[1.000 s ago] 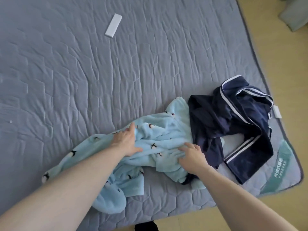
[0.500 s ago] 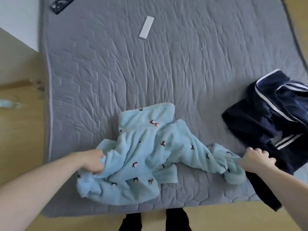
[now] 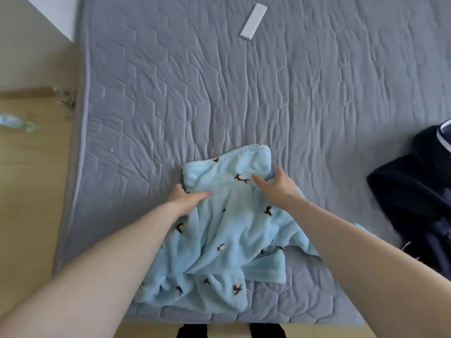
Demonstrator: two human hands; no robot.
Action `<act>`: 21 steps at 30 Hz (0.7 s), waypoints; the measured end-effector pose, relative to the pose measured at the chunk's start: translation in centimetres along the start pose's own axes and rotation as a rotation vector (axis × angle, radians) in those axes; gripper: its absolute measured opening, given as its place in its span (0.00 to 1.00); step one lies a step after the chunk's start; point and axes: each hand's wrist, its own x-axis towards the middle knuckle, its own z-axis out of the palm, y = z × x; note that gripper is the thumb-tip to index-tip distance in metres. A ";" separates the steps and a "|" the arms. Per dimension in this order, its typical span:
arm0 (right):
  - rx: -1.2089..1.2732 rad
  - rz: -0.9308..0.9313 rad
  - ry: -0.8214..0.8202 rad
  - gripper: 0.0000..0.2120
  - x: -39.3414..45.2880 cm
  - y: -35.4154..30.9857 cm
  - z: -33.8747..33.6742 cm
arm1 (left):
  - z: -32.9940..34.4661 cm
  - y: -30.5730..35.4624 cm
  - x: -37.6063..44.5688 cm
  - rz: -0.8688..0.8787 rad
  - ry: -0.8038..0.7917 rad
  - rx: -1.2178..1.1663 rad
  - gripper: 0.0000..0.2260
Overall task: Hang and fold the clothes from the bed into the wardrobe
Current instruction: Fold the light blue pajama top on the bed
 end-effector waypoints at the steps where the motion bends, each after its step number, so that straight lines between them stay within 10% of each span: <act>1: -0.004 0.034 -0.019 0.42 0.4 0.1 0.6 | 0.3 0.0 0.2 0.018 0.011 -0.052 0.42; 8: 0.062 0.241 -0.202 0.63 -0.8 1.5 0.6 | -1.1 0.4 -2.4 0.133 -0.224 -0.168 0.18; 13: 0.201 0.160 -0.419 0.27 -3.2 0.1 -2.4 | -5.6 1.4 -7.0 0.261 -0.380 -0.225 0.22; 21: 0.298 -0.107 -0.231 0.19 -11.9 -5.6 -8.0 | -10.7 0.6 -14.6 0.453 -0.288 0.065 0.12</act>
